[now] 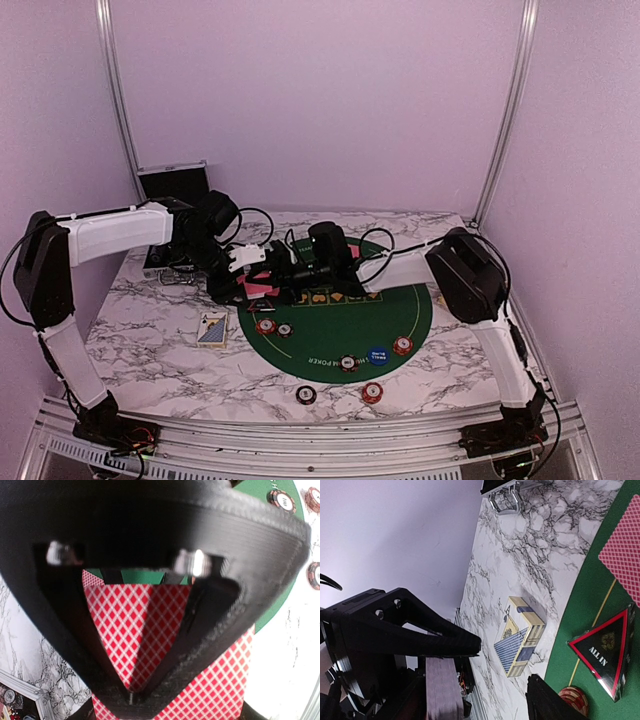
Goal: Distribute texas hold em gaming equipment
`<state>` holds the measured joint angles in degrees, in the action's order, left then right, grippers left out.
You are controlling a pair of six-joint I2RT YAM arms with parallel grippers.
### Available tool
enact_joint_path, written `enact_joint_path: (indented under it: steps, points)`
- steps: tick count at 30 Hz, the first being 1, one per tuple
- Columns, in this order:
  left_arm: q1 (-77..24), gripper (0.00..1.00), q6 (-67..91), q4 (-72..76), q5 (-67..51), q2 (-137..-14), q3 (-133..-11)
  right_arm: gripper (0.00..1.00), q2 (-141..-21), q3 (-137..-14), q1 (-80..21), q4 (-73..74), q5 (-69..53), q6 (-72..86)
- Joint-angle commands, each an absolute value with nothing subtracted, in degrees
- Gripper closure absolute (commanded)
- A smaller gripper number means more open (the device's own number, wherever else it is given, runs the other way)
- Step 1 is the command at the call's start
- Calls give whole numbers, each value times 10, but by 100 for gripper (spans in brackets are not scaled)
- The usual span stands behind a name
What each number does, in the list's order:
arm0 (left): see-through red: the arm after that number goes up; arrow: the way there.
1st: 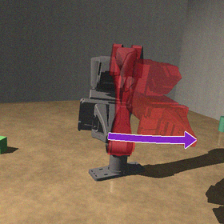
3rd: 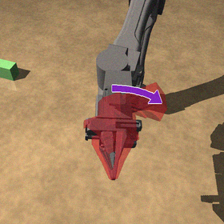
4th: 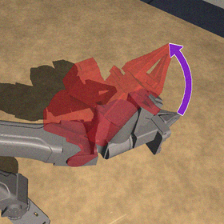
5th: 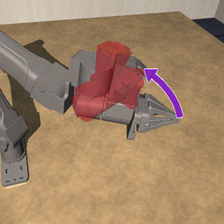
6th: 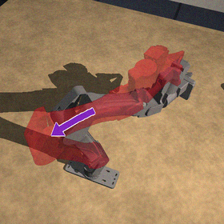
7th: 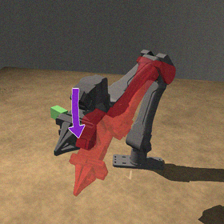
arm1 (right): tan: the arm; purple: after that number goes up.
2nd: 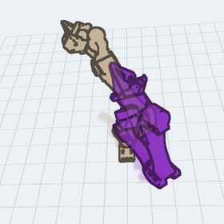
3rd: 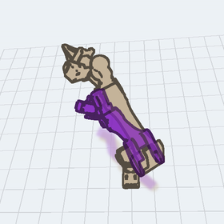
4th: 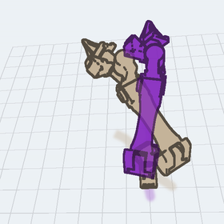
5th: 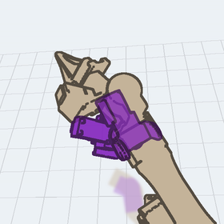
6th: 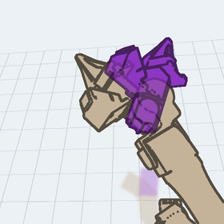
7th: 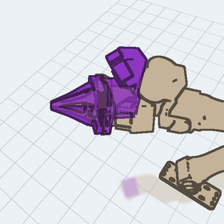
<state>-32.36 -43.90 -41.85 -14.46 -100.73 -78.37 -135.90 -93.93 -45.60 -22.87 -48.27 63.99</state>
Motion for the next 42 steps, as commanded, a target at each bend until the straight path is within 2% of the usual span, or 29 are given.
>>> enact_joint_path:
  steps: [1,14,20,25,30,37,42]
  points:
    - [-325,100,-439,-421,-145,-1002,-790,36,-1337,-923,-452,-200,-471,621]
    - [-323,100,-443,-420,-134,-1012,-789,48,-1302,-902,-450,-208,-477,621]
    - [-319,100,-443,-418,-137,-1012,-786,41,-1286,-887,-450,-220,-482,624]
    - [-319,100,-442,-417,-139,-1011,-784,42,-1285,-885,-450,-220,-483,623]
    - [-318,100,-442,-417,-136,-1010,-783,49,-1282,-880,-451,-215,-483,618]
    - [-315,100,-442,-417,-136,-1009,-782,66,-1272,-872,-449,-205,-479,607]
    - [-312,100,-443,-417,-134,-1010,-779,72,-1264,-865,-447,-197,-476,599]
